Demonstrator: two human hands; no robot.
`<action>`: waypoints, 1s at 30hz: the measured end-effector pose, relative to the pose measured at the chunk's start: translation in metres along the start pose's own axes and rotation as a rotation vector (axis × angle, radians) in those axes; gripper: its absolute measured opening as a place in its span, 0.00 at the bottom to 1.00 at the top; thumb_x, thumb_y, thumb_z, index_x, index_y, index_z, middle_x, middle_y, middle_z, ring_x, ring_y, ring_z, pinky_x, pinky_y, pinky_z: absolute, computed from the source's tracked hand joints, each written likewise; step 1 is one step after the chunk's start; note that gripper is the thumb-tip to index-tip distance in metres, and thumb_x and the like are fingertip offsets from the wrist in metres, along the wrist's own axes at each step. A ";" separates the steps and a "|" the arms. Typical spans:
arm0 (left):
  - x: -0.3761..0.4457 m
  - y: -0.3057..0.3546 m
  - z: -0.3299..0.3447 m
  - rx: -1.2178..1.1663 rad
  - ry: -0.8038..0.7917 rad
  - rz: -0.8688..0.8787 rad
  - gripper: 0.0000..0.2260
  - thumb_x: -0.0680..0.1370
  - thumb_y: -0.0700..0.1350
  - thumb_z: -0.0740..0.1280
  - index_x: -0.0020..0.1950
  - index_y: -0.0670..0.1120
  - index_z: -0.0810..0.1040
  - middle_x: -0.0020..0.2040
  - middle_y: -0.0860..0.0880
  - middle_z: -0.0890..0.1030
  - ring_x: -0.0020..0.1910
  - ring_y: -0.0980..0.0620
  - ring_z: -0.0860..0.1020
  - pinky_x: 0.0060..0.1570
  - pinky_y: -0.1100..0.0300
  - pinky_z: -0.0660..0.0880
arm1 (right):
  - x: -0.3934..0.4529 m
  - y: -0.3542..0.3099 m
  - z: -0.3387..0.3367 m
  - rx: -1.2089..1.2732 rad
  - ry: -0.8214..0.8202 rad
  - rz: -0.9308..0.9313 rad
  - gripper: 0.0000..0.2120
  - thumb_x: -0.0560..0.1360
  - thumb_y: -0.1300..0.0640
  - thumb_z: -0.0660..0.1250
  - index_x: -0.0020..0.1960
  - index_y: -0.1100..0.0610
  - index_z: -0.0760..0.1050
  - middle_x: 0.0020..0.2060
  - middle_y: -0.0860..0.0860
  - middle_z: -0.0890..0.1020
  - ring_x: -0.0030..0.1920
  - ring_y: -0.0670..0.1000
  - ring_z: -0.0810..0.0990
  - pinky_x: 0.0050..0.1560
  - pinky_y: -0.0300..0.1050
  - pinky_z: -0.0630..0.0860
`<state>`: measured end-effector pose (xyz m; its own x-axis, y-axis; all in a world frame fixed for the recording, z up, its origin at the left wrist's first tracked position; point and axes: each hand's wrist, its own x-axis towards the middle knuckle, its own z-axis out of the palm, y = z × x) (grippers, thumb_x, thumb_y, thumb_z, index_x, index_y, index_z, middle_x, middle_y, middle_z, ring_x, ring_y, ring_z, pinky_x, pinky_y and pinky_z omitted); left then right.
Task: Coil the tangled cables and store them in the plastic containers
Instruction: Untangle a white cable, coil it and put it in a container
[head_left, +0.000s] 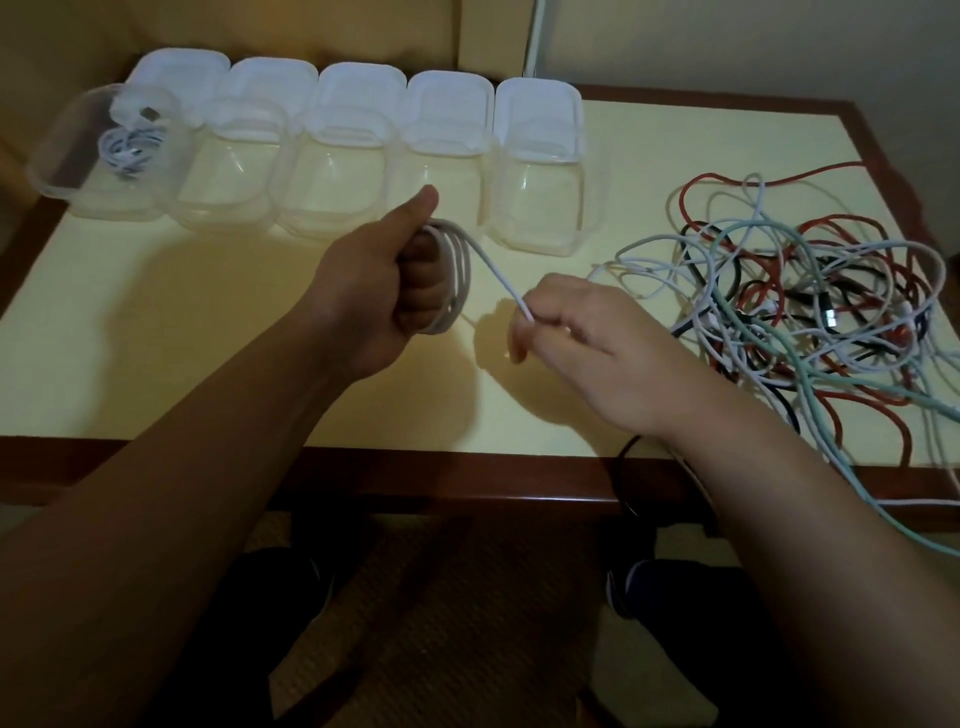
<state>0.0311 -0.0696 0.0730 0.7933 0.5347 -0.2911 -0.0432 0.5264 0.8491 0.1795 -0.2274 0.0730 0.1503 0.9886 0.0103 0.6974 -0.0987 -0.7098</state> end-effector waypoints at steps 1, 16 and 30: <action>0.002 0.001 -0.003 -0.007 0.024 -0.002 0.25 0.86 0.53 0.57 0.31 0.52 0.52 0.29 0.52 0.49 0.25 0.54 0.48 0.22 0.63 0.49 | 0.000 0.002 0.000 -0.061 -0.045 0.009 0.13 0.81 0.50 0.62 0.44 0.52 0.82 0.40 0.49 0.76 0.43 0.50 0.78 0.50 0.54 0.74; 0.014 -0.013 -0.019 -0.140 -0.114 -0.241 0.23 0.84 0.56 0.60 0.35 0.54 0.52 0.30 0.54 0.49 0.26 0.55 0.47 0.25 0.62 0.47 | 0.016 -0.006 0.021 0.806 0.426 0.224 0.11 0.85 0.58 0.64 0.52 0.61 0.84 0.39 0.54 0.87 0.36 0.50 0.85 0.43 0.43 0.83; 0.007 -0.013 -0.017 -0.231 -0.121 -0.221 0.22 0.84 0.56 0.60 0.37 0.53 0.52 0.29 0.54 0.51 0.23 0.56 0.51 0.21 0.65 0.54 | 0.014 -0.025 0.044 1.033 0.189 0.364 0.15 0.85 0.53 0.65 0.52 0.63 0.84 0.37 0.52 0.86 0.40 0.47 0.83 0.42 0.43 0.83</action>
<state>0.0270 -0.0613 0.0528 0.8646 0.3157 -0.3908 0.0127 0.7639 0.6452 0.1334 -0.2062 0.0595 0.3935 0.8777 -0.2734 -0.3163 -0.1500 -0.9367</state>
